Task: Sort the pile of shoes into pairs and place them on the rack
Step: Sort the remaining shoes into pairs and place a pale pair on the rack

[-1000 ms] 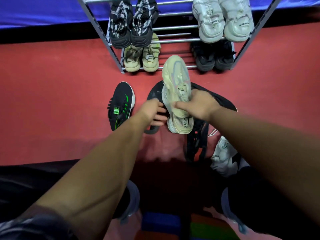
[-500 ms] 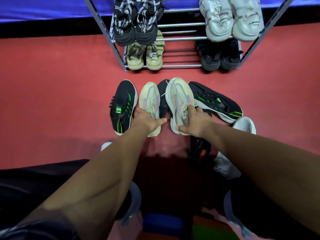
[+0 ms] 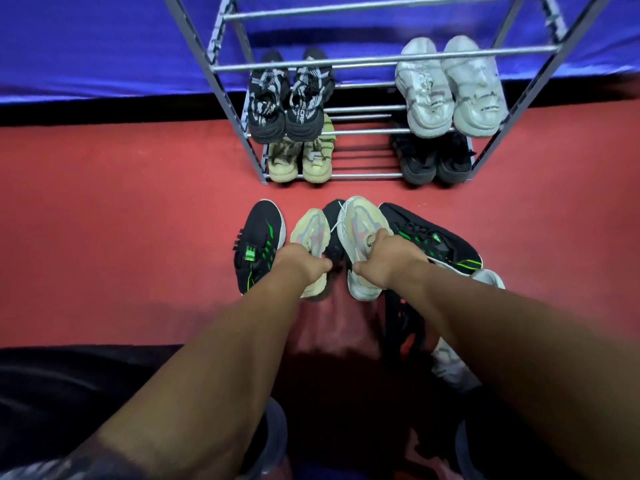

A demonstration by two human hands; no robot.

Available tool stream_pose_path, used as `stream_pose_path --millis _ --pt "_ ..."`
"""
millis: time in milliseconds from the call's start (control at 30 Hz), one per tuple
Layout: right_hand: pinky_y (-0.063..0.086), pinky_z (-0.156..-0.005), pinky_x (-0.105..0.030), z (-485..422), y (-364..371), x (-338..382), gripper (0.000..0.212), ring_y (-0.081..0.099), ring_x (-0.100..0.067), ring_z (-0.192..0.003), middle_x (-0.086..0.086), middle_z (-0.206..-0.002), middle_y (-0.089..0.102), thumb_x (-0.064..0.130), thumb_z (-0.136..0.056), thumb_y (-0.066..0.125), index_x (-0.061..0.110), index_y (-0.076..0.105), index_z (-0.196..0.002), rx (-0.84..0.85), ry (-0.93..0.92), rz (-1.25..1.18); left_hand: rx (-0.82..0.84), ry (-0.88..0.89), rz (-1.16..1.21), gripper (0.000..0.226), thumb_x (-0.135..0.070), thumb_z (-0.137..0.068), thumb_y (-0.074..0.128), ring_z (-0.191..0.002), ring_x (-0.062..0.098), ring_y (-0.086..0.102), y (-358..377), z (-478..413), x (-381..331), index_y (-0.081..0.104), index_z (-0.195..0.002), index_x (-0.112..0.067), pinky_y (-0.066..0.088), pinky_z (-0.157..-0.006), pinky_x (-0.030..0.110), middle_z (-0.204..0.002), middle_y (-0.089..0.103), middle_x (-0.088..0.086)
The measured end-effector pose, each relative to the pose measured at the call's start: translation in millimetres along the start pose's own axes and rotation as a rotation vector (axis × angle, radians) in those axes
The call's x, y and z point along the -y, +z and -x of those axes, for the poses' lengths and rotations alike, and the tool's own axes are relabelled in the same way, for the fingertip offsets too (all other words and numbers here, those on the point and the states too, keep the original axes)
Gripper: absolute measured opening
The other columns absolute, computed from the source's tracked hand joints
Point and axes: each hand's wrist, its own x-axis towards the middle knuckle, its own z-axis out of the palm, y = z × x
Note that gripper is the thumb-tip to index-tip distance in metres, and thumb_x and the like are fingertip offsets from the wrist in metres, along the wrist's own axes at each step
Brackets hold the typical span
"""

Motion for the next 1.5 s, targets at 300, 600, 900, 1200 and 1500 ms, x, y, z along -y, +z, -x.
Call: stream_pose_path --millis 300,600,900,1200,1500 --pt "0.057 -0.082 -0.035 66.6 -171.3 47.0 0.049 0.071 -0.033 -0.09 -0.009 -0.09 0.073 0.058 -0.087 0.06 0.012 0.067 -0.075 0.041 -0.208 0.322 0.071 0.153 -0.257 0.041 -0.039 -0.082 0.074 -0.079 0.028 0.063 -136.6 91.4 -72.4 0.065 -0.111 -0.011 0.053 -0.073 0.033 -0.109 0.065 0.012" --pt "0.047 -0.082 -0.035 117.5 -287.0 53.5 0.054 0.062 -0.034 -0.096 -0.006 -0.074 0.055 0.065 -0.087 0.055 0.015 0.056 -0.068 -0.323 -0.183 0.05 -0.188 0.265 -0.283 0.041 -0.044 -0.083 0.076 -0.068 0.03 0.065 -270.7 154.7 -103.5 0.062 -0.087 -0.005 0.052 -0.06 0.031 -0.089 0.066 0.014" --pt "0.042 -0.07 -0.032 62.0 -288.2 65.4 0.043 0.06 -0.031 -0.087 -0.002 -0.083 0.059 0.05 -0.079 0.073 0.013 0.059 -0.094 -0.509 -0.17 -0.417 -0.327 0.294 -0.07 0.041 -0.044 -0.084 0.069 -0.068 0.021 0.056 -290.2 102.8 -106.1 0.063 -0.096 -0.006 0.037 -0.052 0.031 -0.078 0.057 0.007" --pt "0.041 -0.067 -0.032 -2.8 -294.8 90.0 0.039 0.057 -0.028 -0.084 0.005 -0.078 0.055 0.041 -0.078 0.074 0.014 0.059 -0.102 -0.542 -0.175 -0.491 -0.42 0.258 -0.003 0.056 -0.043 -0.089 0.062 -0.082 0.033 0.064 -292.0 29.1 -130.4 0.059 -0.124 0.0 0.041 -0.054 0.031 -0.119 0.062 0.022" --pt "0.041 -0.069 -0.032 -61.3 -299.4 118.6 0.039 0.054 -0.027 -0.081 -0.001 -0.091 0.062 0.04 -0.083 0.073 0.014 0.054 -0.104 -0.578 -0.178 -0.609 -0.566 0.211 0.173 0.07 -0.042 -0.092 0.067 -0.122 0.044 0.055 -298.4 -29.1 -146.0 0.044 -0.141 0.002 0.053 -0.098 0.05 -0.141 0.045 0.022"
